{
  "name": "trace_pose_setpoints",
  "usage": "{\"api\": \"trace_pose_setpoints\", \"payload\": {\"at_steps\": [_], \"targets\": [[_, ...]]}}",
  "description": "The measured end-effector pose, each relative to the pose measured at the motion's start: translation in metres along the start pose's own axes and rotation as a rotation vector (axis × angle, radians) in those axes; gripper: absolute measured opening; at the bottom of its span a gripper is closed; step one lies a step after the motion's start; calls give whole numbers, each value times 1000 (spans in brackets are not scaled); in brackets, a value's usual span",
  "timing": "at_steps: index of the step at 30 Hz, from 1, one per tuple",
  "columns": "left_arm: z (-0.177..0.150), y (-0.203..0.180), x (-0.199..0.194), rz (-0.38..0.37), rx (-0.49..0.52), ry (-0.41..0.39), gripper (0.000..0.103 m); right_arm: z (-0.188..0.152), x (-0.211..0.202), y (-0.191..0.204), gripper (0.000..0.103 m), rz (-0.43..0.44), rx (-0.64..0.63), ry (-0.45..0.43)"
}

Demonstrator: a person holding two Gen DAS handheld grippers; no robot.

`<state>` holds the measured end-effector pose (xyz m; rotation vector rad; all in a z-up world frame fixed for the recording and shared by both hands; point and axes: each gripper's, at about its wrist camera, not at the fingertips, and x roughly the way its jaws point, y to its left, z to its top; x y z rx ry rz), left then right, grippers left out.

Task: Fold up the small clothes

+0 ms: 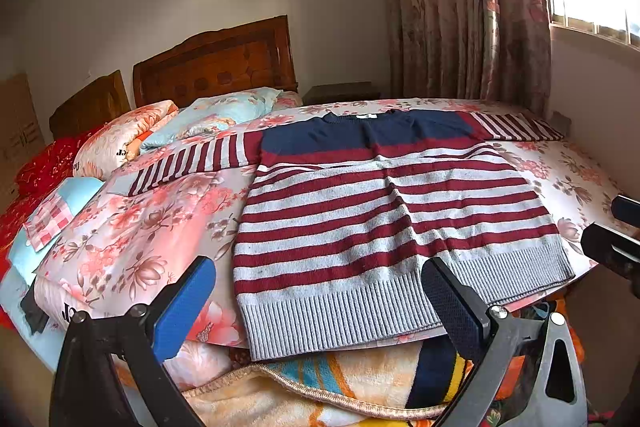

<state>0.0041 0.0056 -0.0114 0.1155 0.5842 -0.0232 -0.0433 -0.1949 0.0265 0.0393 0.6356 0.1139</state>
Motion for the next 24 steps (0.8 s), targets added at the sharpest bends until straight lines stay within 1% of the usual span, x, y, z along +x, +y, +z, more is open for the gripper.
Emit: {"api": "trace_pose_setpoints", "payload": {"at_steps": [24], "targets": [[-3,1,1,2,-3,3,103,-4,2,-2,93,6,17,7]]}}
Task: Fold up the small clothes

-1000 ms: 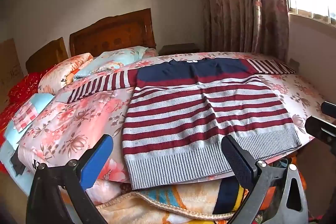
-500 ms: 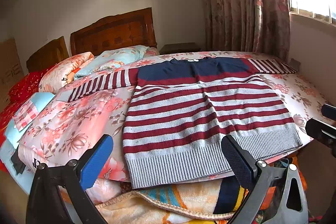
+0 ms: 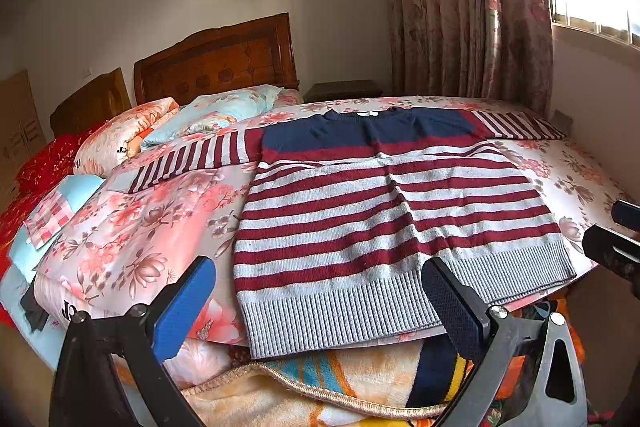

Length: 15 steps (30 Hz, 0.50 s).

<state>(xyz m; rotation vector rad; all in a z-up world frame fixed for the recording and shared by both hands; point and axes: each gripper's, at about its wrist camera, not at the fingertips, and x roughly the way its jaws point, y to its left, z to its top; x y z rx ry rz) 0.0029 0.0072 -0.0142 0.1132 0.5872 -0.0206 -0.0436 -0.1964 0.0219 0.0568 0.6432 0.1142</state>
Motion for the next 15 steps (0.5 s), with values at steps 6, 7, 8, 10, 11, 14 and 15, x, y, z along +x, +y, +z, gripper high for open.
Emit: {"api": "trace_pose_setpoints", "payload": {"at_steps": [6,7,8,10,11,14,15], "targets": [[0,0,0,0,0,1,103,-1,1,-1,93,-1,8,3],[0,0,1,0,0,2,103,-2,1,-1,93,0,9,4],[1,0,0,0,0,3,103,-2,1,-1,93,1,11,5],[-3,1,1,-3,0,4,103,-1,1,-2,93,3,15,8],[-5,1,1,-3,0,4,103,-2,1,-2,93,4,18,9],[-6,0,2,-2,0,7,103,0,2,-4,93,7,26,13],[-6,0,2,-1,0,8,103,-1,2,-4,93,6,28,14]]}}
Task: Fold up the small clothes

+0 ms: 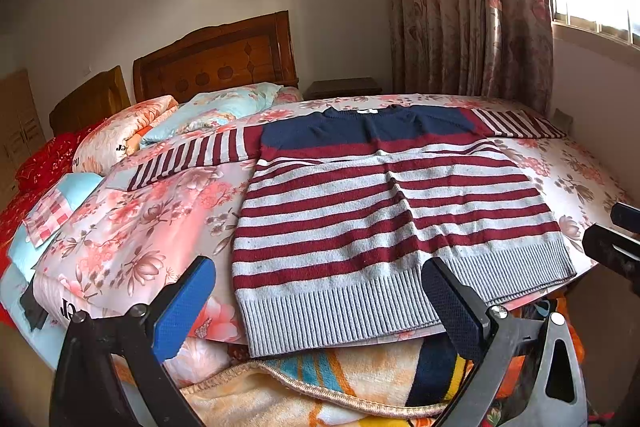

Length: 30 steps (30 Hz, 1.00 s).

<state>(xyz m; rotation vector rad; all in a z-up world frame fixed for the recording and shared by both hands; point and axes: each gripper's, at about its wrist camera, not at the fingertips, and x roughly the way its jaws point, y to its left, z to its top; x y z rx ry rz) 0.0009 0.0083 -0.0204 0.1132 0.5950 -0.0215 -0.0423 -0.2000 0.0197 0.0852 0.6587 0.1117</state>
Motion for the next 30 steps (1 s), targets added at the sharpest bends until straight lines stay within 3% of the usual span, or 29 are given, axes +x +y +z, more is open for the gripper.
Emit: {"api": "trace_pose_setpoints", "payload": {"at_steps": [30], "targets": [[6,-2,18,-9,-7,66,103,-2,18,-6,93,-1,21,50]]}}
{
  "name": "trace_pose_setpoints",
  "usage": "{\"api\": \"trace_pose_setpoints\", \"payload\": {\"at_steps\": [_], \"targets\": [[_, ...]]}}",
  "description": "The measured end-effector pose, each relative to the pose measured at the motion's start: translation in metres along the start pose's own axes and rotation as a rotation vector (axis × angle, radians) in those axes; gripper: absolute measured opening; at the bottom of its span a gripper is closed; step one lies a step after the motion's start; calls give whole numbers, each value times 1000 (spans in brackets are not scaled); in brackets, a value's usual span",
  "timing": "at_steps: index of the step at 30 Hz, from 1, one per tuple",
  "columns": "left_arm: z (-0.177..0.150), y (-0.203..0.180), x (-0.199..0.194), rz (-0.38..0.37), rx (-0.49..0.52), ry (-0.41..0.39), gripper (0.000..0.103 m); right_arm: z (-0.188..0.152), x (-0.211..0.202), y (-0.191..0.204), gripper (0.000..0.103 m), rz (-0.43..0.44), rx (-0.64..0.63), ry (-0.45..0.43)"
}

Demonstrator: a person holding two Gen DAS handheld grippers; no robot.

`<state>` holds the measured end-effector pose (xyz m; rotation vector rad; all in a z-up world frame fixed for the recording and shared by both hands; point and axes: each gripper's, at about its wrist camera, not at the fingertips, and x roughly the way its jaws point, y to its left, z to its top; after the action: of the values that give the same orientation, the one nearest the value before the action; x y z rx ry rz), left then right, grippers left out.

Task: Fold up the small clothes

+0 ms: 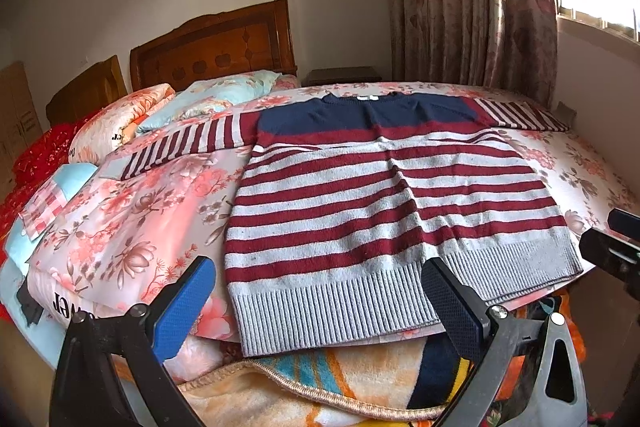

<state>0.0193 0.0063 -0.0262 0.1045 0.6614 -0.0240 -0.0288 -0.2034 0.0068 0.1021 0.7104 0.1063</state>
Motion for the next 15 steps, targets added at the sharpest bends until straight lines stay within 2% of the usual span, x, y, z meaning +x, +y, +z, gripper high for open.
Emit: {"api": "trace_pose_setpoints", "payload": {"at_steps": [9,15], "targets": [[19,-10,31,3,47,61,103,22,26,-27,93,-27,78,38],[53,-24,73,-10,99,119,103,41,55,-69,85,-78,157,88]]}}
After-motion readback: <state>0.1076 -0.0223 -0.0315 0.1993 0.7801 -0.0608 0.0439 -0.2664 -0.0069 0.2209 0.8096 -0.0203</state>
